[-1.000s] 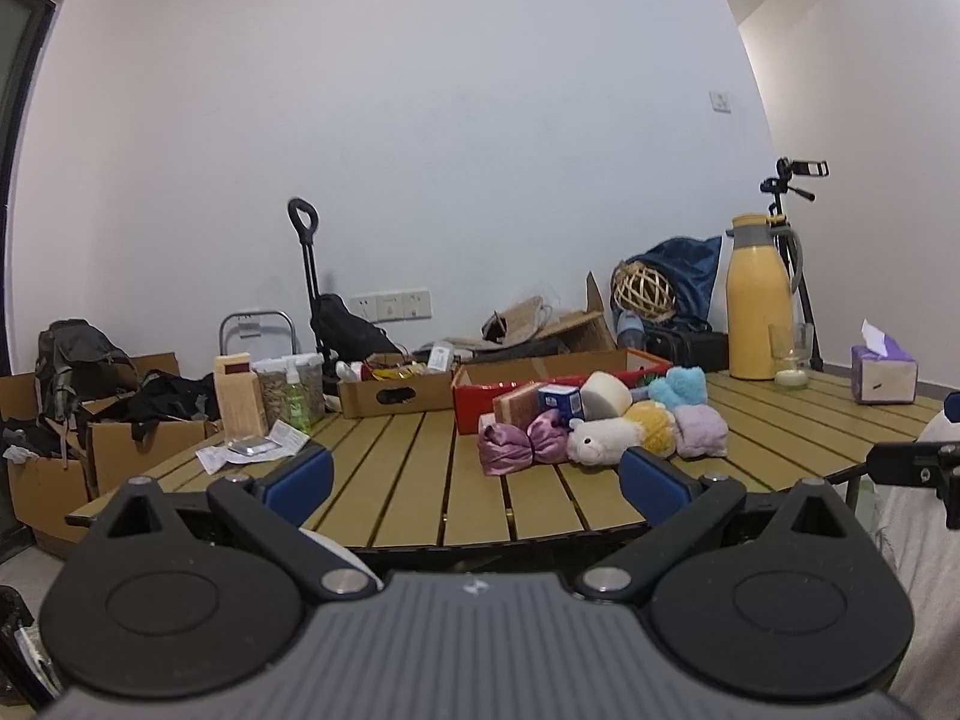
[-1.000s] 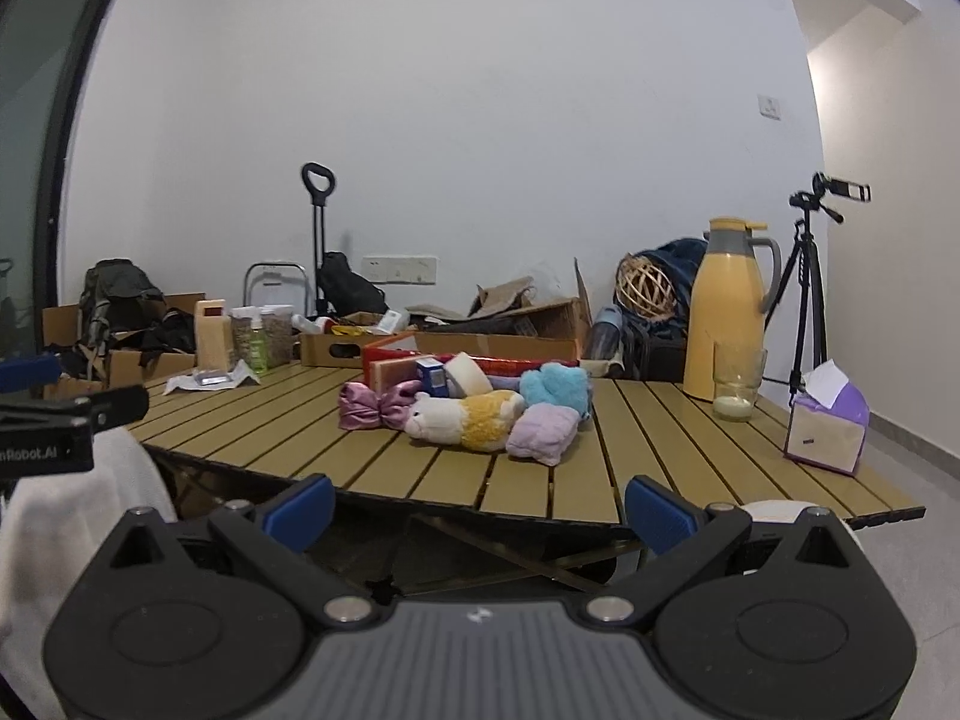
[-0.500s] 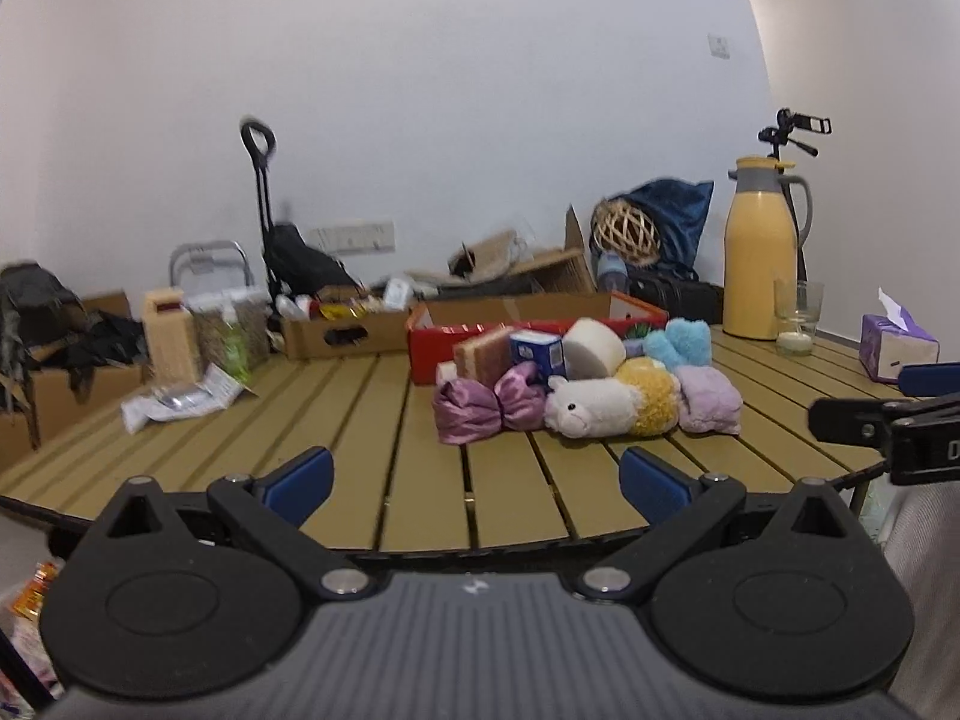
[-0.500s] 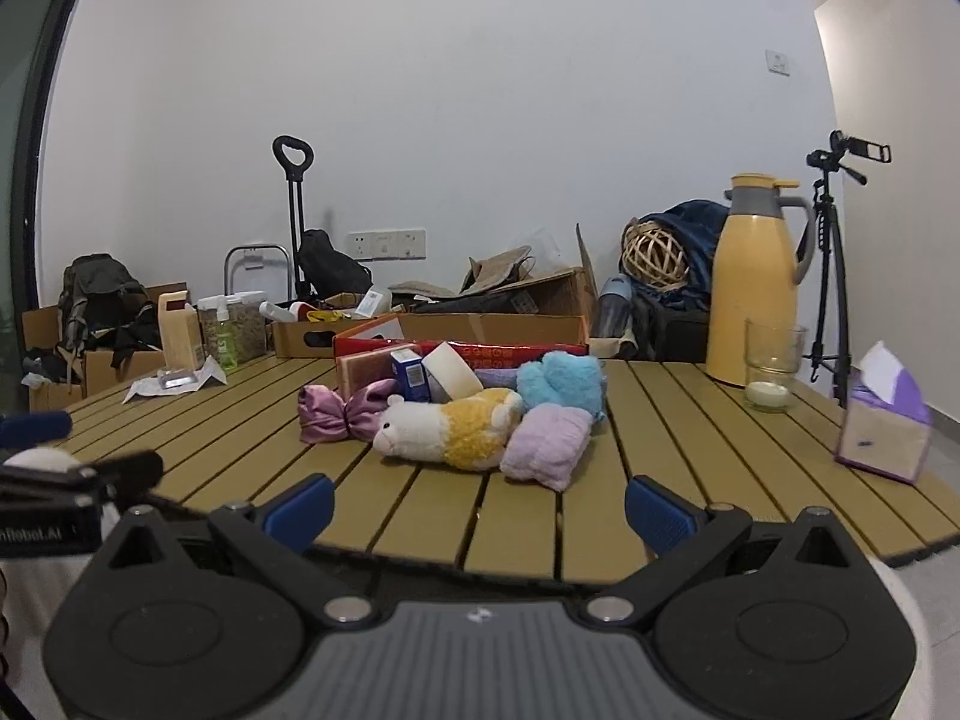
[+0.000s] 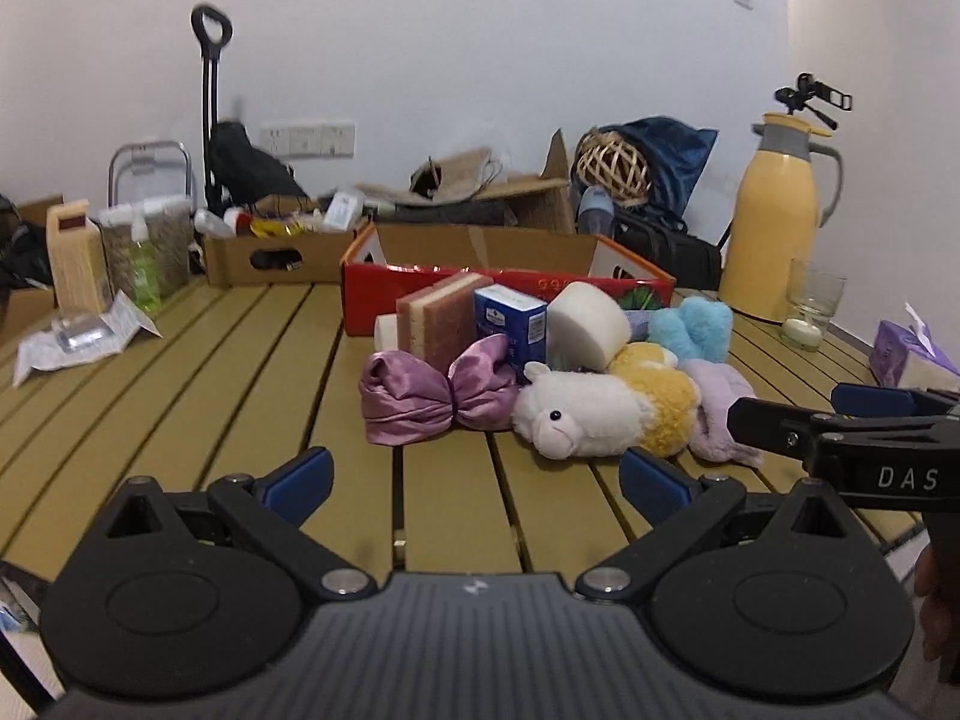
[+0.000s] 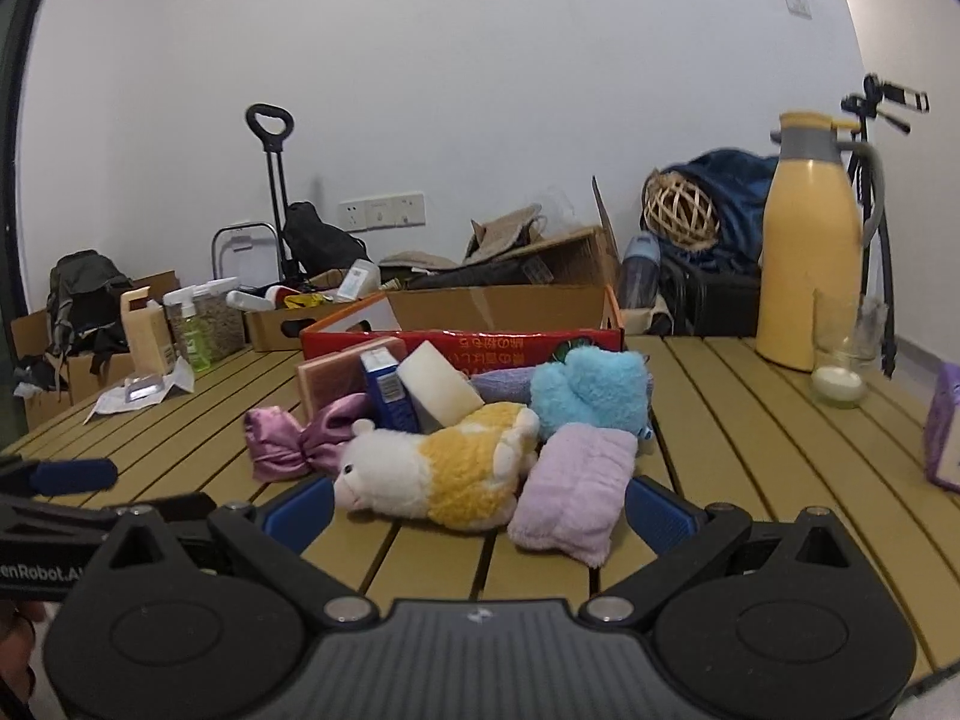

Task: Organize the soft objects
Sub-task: 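Move both grippers forward toward the pile of plush toys, then grasp the white sheep plush with the left gripper while the right grasps the yellow plush dog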

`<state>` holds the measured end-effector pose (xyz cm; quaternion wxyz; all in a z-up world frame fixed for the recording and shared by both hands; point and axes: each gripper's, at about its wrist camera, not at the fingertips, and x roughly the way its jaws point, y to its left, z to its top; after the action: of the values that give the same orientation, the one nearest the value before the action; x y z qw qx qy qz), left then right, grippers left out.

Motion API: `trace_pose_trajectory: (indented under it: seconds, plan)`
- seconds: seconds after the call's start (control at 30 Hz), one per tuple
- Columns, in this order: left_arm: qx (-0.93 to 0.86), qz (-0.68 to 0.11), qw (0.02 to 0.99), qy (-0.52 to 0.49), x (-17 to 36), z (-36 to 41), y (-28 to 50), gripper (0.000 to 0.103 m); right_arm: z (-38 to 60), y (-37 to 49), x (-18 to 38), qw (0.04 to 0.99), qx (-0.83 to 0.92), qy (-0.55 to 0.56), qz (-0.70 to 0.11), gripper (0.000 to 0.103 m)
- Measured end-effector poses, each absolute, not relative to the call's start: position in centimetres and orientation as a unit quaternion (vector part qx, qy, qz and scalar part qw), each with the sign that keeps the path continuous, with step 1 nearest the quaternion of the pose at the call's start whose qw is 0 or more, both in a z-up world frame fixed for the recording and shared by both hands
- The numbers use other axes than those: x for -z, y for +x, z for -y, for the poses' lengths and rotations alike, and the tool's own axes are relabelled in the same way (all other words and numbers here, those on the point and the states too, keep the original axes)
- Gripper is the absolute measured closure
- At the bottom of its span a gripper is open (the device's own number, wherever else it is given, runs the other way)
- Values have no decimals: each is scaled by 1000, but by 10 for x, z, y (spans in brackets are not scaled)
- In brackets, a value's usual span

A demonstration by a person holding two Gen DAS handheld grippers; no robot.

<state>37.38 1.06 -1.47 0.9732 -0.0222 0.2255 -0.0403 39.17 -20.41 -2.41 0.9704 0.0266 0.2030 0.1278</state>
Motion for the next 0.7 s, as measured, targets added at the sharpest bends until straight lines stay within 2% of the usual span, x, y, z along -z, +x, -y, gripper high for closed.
trace_pose_trajectory:
  seconds: [0.2,0.33,0.4,0.43,0.47,0.53,0.57,0.7]
  plan:
    - [50,-242,969,-28,18,-6,415,0,210,436,21,962,-144,27,-229,0]
    - [55,-252,966,-36,18,-4,447,1,211,469,19,954,-165,28,-248,10]
    - [73,-263,961,-47,21,-3,462,10,209,486,21,949,-181,24,-256,19]
    - [88,-274,956,-59,24,-4,471,11,207,495,23,945,-190,25,-263,26]
    - [101,-287,950,-75,27,-5,477,17,205,504,27,939,-201,29,-278,36]
    - [136,-304,936,-113,36,-8,487,30,201,516,37,926,-223,46,-302,46]
    - [149,-298,934,-129,42,-10,491,32,201,519,40,924,-224,57,-303,49]
    - [172,-296,924,-168,50,-18,501,34,207,522,48,920,-233,89,-302,47]
